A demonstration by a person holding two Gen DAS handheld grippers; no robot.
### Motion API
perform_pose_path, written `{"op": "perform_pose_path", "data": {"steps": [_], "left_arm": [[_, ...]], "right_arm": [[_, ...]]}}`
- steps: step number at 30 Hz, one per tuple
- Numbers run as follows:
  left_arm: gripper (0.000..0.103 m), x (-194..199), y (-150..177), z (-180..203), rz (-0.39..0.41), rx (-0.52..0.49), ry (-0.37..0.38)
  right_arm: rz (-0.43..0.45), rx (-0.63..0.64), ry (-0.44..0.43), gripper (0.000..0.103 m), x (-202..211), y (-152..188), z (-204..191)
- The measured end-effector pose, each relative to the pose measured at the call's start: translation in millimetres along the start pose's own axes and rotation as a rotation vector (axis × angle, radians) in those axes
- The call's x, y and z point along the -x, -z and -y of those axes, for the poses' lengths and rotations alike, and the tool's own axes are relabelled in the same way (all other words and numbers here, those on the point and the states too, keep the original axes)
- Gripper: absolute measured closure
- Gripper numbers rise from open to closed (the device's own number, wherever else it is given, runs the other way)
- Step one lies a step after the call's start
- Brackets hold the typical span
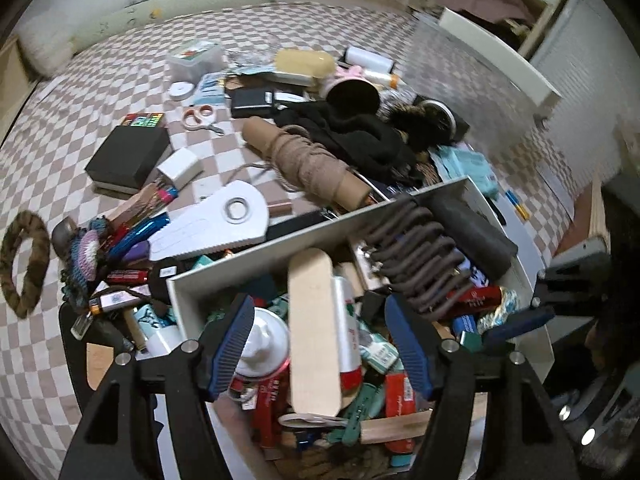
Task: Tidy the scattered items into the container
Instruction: 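Lower the white tube into the box and open the left gripper while the right releases the stick, then raise both open tools out of the box and move back over the items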
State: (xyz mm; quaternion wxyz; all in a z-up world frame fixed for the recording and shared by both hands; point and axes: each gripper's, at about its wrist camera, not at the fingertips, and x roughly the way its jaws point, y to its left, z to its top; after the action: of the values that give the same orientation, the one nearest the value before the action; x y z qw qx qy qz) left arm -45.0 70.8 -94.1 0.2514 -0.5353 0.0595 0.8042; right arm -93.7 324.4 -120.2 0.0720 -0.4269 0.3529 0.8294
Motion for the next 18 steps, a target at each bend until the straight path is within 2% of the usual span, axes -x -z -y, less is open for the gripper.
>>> {"op": "perform_pose_path", "data": {"steps": [3,9,18], "left_arm": [[0.035,2,0,-7,0.009,0.02,-0.008],[0.035,2,2,-19,0.008,0.046,-0.024],[0.035,9,3,-38,0.033,0.111,-0.039]], "right_arm": [[-0.023,0.03,-0.005,0.039,-6,1,-9],[-0.101,0.158,-0.089,0.039,-17,9,-35],[-0.125,0.132,-0.134,0.039,-23,12,-32]]}}
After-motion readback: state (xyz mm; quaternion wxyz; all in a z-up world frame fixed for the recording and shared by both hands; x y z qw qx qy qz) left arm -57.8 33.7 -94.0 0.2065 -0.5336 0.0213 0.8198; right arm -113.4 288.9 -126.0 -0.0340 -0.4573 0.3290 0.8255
